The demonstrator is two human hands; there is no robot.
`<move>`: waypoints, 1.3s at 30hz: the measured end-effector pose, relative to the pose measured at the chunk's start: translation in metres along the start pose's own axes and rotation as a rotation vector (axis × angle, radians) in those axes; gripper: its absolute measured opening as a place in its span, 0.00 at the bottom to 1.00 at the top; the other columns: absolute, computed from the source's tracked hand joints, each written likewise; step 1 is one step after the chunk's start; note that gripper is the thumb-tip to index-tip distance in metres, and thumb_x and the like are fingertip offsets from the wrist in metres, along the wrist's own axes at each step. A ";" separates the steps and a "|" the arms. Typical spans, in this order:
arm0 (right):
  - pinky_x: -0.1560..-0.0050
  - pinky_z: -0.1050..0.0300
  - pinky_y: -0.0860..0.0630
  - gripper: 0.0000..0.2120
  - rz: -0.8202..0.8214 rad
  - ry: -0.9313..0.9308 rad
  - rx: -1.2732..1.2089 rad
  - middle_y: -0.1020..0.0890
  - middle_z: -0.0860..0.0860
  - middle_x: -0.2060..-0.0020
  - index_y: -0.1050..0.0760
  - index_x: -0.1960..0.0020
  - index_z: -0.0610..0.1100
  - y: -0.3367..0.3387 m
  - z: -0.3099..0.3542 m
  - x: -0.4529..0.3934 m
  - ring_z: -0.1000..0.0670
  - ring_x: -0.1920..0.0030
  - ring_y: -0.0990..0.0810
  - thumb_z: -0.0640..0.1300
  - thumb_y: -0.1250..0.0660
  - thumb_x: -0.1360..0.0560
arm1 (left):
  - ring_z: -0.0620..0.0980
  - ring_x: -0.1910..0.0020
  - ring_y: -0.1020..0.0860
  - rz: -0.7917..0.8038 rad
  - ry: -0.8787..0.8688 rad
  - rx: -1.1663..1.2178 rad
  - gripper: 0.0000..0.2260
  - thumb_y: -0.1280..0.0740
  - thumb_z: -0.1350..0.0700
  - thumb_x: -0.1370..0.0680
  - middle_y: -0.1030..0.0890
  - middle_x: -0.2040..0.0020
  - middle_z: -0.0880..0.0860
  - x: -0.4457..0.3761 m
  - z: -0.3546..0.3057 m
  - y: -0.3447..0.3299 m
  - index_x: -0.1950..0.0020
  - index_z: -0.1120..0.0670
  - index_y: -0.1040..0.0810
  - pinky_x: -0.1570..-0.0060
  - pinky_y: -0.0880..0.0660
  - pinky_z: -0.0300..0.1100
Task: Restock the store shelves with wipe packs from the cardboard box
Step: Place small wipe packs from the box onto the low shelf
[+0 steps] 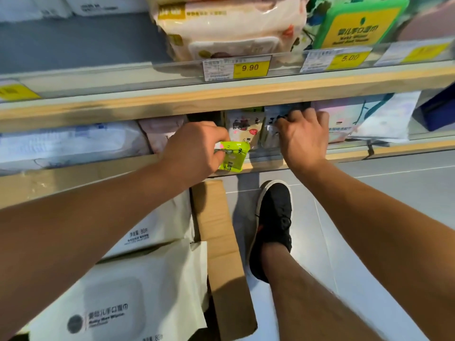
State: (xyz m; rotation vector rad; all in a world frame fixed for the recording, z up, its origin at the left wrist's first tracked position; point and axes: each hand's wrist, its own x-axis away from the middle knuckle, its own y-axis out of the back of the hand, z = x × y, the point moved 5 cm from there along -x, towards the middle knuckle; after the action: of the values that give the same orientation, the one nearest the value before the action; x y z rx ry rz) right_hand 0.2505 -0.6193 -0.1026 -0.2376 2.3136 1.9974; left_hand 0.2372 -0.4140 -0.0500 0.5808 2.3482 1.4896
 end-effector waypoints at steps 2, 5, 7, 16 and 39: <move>0.48 0.47 0.36 0.12 0.026 -0.027 -0.038 0.20 0.44 0.53 0.22 0.42 0.47 -0.001 0.002 0.001 0.40 0.50 0.26 0.40 0.35 0.25 | 0.57 0.59 0.23 -0.010 -0.009 -0.008 0.13 0.36 0.53 0.32 0.21 0.59 0.54 0.001 -0.001 0.000 0.52 0.55 0.18 0.63 0.32 0.43; 0.47 0.45 0.32 0.23 0.067 -0.023 -0.115 0.23 0.42 0.45 0.32 0.32 0.45 -0.003 0.008 0.009 0.38 0.45 0.27 0.39 0.35 0.27 | 0.57 0.59 0.23 -0.030 -0.013 -0.008 0.13 0.35 0.54 0.31 0.20 0.58 0.55 0.001 -0.002 -0.003 0.50 0.56 0.18 0.63 0.36 0.40; 0.43 0.44 0.31 0.32 0.136 -0.010 -0.174 0.26 0.41 0.38 0.41 0.26 0.46 -0.007 0.011 0.016 0.38 0.39 0.29 0.38 0.34 0.28 | 0.58 0.59 0.23 -0.039 -0.003 -0.013 0.12 0.34 0.54 0.30 0.20 0.57 0.56 0.001 -0.004 -0.006 0.50 0.56 0.18 0.62 0.37 0.40; 0.27 0.52 0.42 0.44 0.216 -0.073 -0.425 0.35 0.44 0.28 0.49 0.22 0.47 -0.018 0.007 0.035 0.43 0.28 0.37 0.39 0.29 0.31 | 0.57 0.53 0.24 -0.205 0.102 -0.014 0.10 0.32 0.57 0.26 0.20 0.52 0.55 -0.010 -0.016 -0.022 0.46 0.54 0.20 0.58 0.27 0.48; 0.27 0.55 0.44 0.38 0.221 -0.110 -0.452 0.37 0.43 0.28 0.41 0.25 0.43 -0.030 0.008 0.048 0.43 0.28 0.39 0.44 0.28 0.30 | 0.58 0.51 0.23 -0.239 0.234 0.003 0.10 0.31 0.59 0.26 0.20 0.49 0.58 -0.047 -0.001 -0.079 0.45 0.57 0.20 0.55 0.27 0.48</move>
State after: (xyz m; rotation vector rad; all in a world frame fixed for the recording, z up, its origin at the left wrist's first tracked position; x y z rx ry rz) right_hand 0.2076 -0.6194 -0.1411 0.1093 1.8666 2.5518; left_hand 0.2638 -0.4682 -0.1197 0.1227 2.4870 1.5127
